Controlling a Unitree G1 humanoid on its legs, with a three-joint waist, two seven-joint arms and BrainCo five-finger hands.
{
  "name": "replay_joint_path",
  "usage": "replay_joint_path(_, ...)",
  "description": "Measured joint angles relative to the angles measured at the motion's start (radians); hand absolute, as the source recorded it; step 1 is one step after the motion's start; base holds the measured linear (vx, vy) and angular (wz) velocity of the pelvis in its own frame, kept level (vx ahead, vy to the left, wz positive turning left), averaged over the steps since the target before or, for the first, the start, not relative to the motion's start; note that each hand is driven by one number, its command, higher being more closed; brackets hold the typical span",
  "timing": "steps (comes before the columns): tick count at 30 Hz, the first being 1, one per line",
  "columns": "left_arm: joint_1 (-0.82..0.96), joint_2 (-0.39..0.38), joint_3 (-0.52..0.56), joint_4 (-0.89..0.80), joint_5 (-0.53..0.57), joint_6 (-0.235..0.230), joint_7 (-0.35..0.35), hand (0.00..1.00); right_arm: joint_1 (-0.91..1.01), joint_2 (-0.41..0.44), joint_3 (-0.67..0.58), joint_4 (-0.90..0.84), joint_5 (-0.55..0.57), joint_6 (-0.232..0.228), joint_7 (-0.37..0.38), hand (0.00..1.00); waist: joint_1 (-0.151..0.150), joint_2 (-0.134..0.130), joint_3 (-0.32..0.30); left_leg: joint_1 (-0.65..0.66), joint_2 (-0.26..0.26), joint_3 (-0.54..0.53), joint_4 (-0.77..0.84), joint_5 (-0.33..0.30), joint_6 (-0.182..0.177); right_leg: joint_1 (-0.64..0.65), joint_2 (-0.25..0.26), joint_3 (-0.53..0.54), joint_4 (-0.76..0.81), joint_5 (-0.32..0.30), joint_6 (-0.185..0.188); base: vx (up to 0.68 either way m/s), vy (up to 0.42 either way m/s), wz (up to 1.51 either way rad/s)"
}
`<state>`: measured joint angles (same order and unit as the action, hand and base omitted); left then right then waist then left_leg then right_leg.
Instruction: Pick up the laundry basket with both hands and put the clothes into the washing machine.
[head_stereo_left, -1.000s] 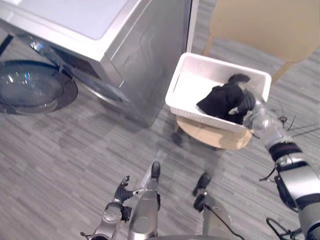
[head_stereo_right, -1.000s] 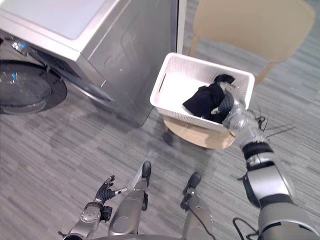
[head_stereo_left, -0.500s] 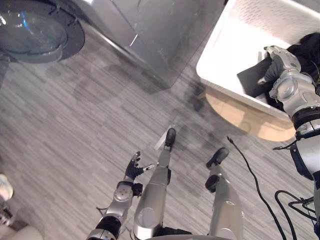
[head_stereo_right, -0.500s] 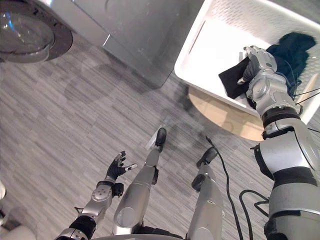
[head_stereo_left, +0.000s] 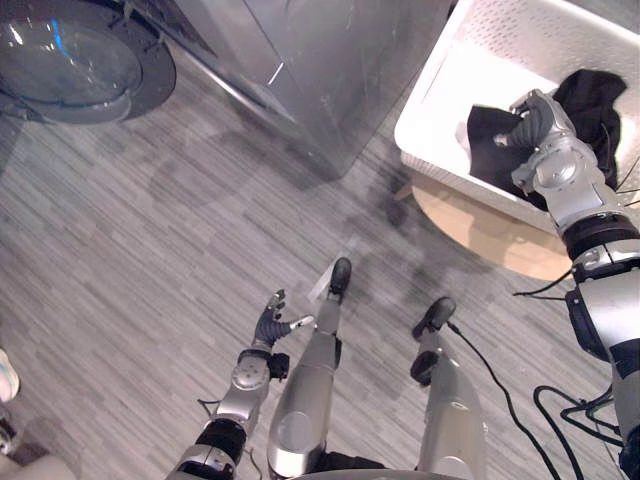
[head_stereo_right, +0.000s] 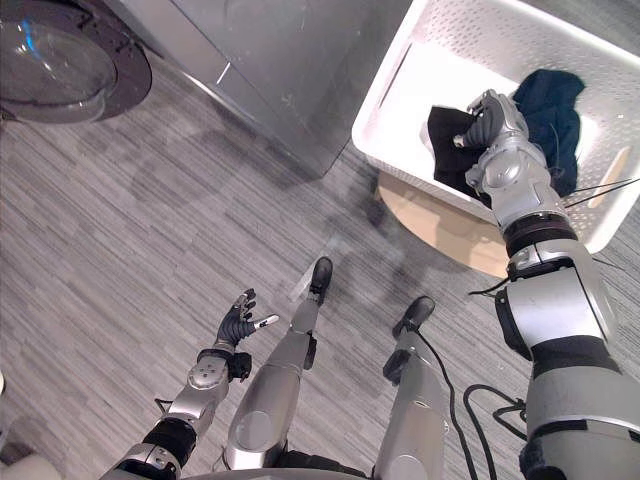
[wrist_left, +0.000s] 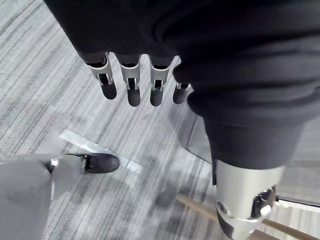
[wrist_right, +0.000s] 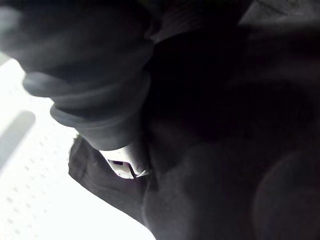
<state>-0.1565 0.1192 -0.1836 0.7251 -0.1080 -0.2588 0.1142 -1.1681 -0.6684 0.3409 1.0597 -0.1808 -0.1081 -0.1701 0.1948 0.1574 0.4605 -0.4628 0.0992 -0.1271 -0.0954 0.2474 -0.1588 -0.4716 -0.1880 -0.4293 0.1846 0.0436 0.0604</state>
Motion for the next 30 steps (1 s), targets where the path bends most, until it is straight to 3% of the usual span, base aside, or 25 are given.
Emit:
replay_joint_path(2, 0.007, 0.004, 0.003, -0.005, 0.000, 0.002, 0.000, 0.00, 0.019, 0.028, -0.066, -0.067, 0.062, -0.005, -0.005, 1.00, -0.019, -0.001, -0.001, 0.024, 0.010, 0.012, 0.000, -0.028, 0.040, 0.020, 0.011, 0.014, -0.014, 0.005, 0.003, -0.06, -0.043, -0.24)
replay_joint_path(5, 0.008, 0.000, 0.002, 0.002, 0.002, 0.011, -0.002, 0.00, 0.071, 0.057, -0.158, -0.156, 0.207, -0.031, -0.012, 1.00, -0.043, -0.005, -0.002, 0.045, 0.016, 0.025, -0.001, -0.033, 0.038, 0.046, 0.023, 0.027, -0.051, 0.020, 0.014, -0.04, -0.042, -0.17)
replay_joint_path(9, 0.015, -0.001, 0.024, 0.032, 0.002, 0.019, -0.002, 0.00, 0.185, 0.156, -0.284, -0.282, 0.371, -0.051, -0.044, 1.00, -0.065, -0.016, -0.010, 0.085, 0.023, 0.046, 0.000, -0.037, 0.038, 0.095, 0.038, 0.040, -0.092, 0.042, 0.008, 0.01, -0.046, -0.11)
replay_joint_path(15, 0.052, -0.030, 0.037, 0.030, 0.001, 0.023, 0.001, 0.00, 0.444, 0.359, -0.380, -0.562, 0.611, -0.114, -0.045, 1.00, -0.084, -0.040, -0.108, 0.155, 0.024, 0.058, 0.000, -0.048, 0.025, 0.186, 0.048, 0.045, -0.152, 0.056, 0.009, 0.06, -0.041, -0.02)
replay_joint_path(18, 0.124, -0.040, 0.034, 0.013, 0.000, 0.024, 0.000, 0.00, 0.600, 0.473, -0.347, -0.735, 0.697, -0.143, -0.021, 1.00, -0.101, -0.065, -0.169, 0.211, 0.027, 0.081, 0.000, -0.084, 0.039, 0.238, 0.057, 0.063, -0.178, 0.057, 0.012, 0.07, -0.013, -0.21)
replay_joint_path(20, 0.182, -0.040, 0.033, 0.003, 0.000, 0.032, -0.001, 0.00, 0.745, 0.538, -0.280, -0.905, 0.761, -0.163, 0.018, 1.00, -0.104, -0.094, -0.208, 0.267, 0.029, 0.118, 0.000, -0.112, 0.042, 0.278, 0.065, 0.101, -0.198, 0.059, 0.016, 0.10, 0.007, -0.45)
replay_joint_path(25, 0.252, -0.031, 0.024, -0.058, 0.000, 0.036, -0.003, 0.00, 0.886, 0.610, -0.128, -1.132, 0.829, -0.196, 0.102, 1.00, -0.125, -0.144, -0.263, 0.328, 0.037, 0.187, 0.000, -0.136, 0.039, 0.309, 0.074, 0.166, -0.223, 0.072, 0.017, 0.04, 0.023, -0.40)
replay_joint_path(29, 0.246, -0.022, 0.021, -0.139, 0.000, 0.035, 0.001, 0.00, 0.892, 0.639, 0.001, -1.173, 0.914, -0.201, 0.169, 1.00, -0.126, -0.148, -0.266, 0.354, 0.040, 0.233, 0.007, -0.147, 0.048, 0.279, 0.076, 0.214, -0.149, 0.050, 0.028, -0.03, 0.032, -0.31)
replay_joint_path(30, 0.231, -0.018, 0.021, -0.163, -0.006, 0.032, 0.002, 0.00, 0.895, 0.643, 0.030, -1.173, 0.943, -0.200, 0.179, 1.00, -0.126, -0.145, -0.266, 0.339, 0.054, 0.229, 0.037, -0.154, 0.059, 0.263, 0.074, 0.233, -0.086, 0.023, 0.059, -0.08, -0.035, 0.26)
